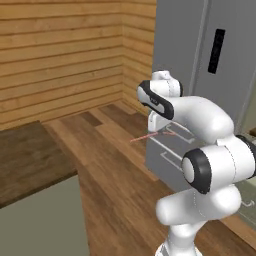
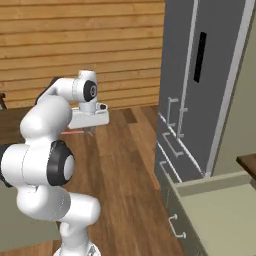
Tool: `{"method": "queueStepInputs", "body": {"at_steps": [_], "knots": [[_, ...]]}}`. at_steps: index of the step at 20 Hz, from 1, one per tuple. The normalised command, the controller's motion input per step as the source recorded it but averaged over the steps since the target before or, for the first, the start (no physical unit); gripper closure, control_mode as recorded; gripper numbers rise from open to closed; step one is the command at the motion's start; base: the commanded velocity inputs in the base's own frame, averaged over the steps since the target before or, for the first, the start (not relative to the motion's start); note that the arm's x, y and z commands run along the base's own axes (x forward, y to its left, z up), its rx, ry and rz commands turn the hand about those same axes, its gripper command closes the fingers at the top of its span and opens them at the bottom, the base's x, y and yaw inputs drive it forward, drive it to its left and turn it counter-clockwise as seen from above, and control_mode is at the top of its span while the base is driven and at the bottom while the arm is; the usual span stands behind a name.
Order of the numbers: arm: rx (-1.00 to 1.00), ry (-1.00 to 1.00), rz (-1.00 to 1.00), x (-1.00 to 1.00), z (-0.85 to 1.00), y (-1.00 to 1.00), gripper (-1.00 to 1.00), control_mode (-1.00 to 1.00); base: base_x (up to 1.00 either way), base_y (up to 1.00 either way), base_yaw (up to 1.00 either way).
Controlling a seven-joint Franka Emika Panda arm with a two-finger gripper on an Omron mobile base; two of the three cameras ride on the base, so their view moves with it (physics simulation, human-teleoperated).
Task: Take a straw from the drawer in front and place it inside the glass cup on the dining counter.
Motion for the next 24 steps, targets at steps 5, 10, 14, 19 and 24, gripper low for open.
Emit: {"method": "queueStepInputs", "body": {"at_steps": [5,10,14,19,24], "knots": [[0.00,0.00,0.00,0.00,0.00,0.00,1.00,1.00,1.00,-0.03,0.17],[0.00,0.00,0.00,0.00,0.00,0.00,1.00,1.00,1.00,-0.05,0.15],[0.00,0.00,0.00,0.00,0.00,0.00,1.00,1.00,1.00,0.00,0.24],[0.00,0.00,0.00,0.00,0.00,0.00,1.00,1.00,1.00,0.00,0.33],[0.00,0.00,0.00,0.00,0.00,0.00,1.00,1.00,1.00,-0.12,0.40]]}}
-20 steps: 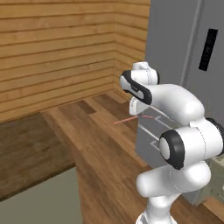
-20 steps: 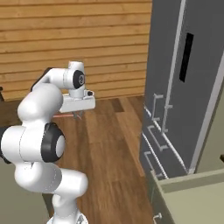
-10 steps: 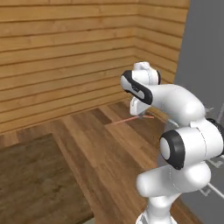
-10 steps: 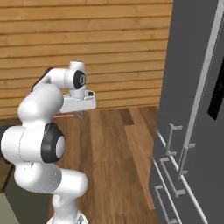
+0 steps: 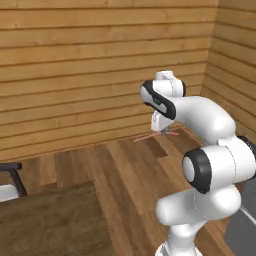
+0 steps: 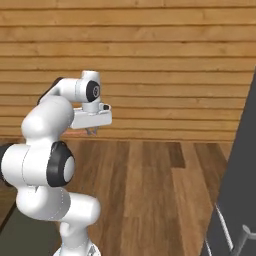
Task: Take a straw from the drawer in front and place it inside the glass cup on the dining counter.
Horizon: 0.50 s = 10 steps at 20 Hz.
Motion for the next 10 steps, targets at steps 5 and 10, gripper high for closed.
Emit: {"method": "queueStepInputs", "body": {"at_steps": [5,10], "knots": [[0.00,0.00,0.00,0.00,0.00,0.00,1.00,1.00,1.00,-0.27,0.42],[0.00,0.00,0.00,0.00,0.00,0.00,1.00,1.00,1.00,-0.37,0.49]]}}
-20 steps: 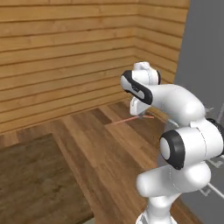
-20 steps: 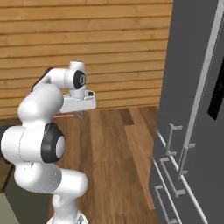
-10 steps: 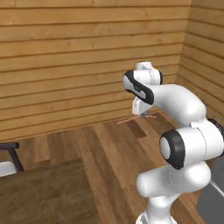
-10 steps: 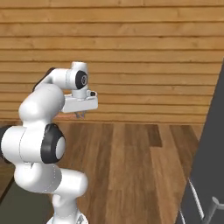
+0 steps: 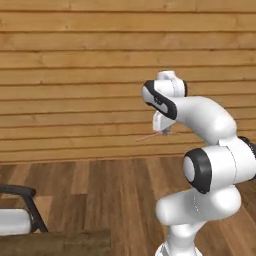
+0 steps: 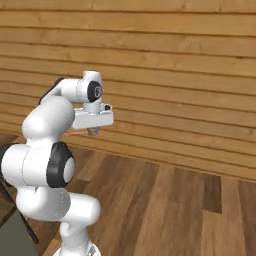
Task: Take a straw from the drawer in front and place it inside the glass cup on the dining counter.
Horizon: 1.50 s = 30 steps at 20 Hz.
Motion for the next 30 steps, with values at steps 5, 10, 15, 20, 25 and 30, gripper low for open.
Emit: {"method": "queueStepInputs", "body": {"at_steps": [5,10,15,20,25,30], "knots": [[0.00,0.00,0.00,0.00,0.00,0.00,1.00,1.00,1.00,-0.46,0.57],[0.00,0.00,0.00,0.00,0.00,0.00,1.00,1.00,0.98,-0.40,0.68],[0.00,0.00,0.00,0.00,0.00,0.00,1.00,1.00,0.86,-0.33,0.78],[0.00,0.00,0.00,0.00,0.00,0.00,1.00,1.00,0.67,-0.45,0.77],[0.00,0.00,0.00,0.00,0.00,0.00,1.00,1.00,0.62,-0.48,0.75],[0.00,0.00,0.00,0.00,0.00,0.00,1.00,1.00,0.65,-0.48,0.75]]}}
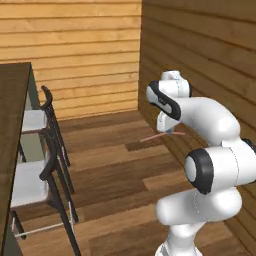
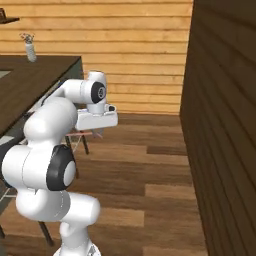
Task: Take a straw from the drawer in front and place it inside the glass cup on the dining counter.
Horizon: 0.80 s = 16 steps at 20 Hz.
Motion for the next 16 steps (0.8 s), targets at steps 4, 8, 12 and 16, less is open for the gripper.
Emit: {"method": "queueStepInputs", "body": {"at_steps": [4,8,12,16], "knots": [[0.00,0.00,0.00,0.00,0.00,0.00,1.00,1.00,0.67,-0.51,0.74],[0.00,0.00,0.00,0.00,0.00,0.00,1.00,1.00,0.68,-0.53,0.73],[0.00,0.00,0.00,0.00,0.00,0.00,1.00,1.00,0.67,-0.58,0.70],[0.00,0.00,0.00,0.00,0.00,0.00,1.00,1.00,0.58,-0.65,0.68]]}}
